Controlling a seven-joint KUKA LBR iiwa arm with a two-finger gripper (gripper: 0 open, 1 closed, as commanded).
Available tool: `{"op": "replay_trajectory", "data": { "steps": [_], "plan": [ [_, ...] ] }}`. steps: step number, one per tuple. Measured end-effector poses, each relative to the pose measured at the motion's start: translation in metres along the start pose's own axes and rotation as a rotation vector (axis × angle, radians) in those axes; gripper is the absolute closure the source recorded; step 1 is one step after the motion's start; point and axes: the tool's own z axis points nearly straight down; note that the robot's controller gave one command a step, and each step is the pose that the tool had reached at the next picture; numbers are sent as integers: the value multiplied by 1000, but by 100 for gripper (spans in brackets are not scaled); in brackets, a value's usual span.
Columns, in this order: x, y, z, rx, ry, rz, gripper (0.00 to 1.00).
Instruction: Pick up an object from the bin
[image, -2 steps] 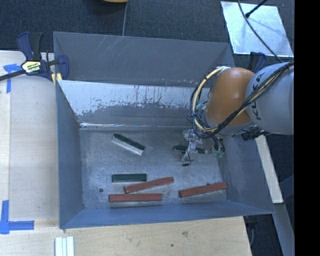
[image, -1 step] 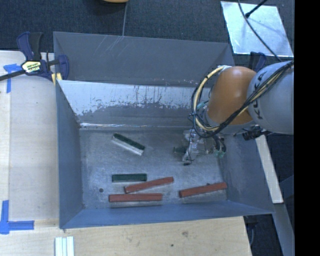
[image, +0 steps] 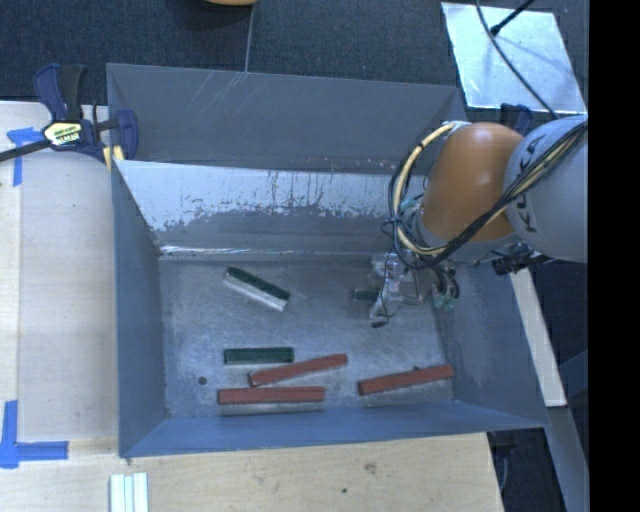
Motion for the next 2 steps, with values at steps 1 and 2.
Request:
{"op": "replay_trajectory", "data": {
  "steps": [1, 2],
  "plan": [
    [-2, 0, -18, 0, -10, 0, 100],
    [-3, 0, -28, 0, -13, 0, 100]
  ]
}}
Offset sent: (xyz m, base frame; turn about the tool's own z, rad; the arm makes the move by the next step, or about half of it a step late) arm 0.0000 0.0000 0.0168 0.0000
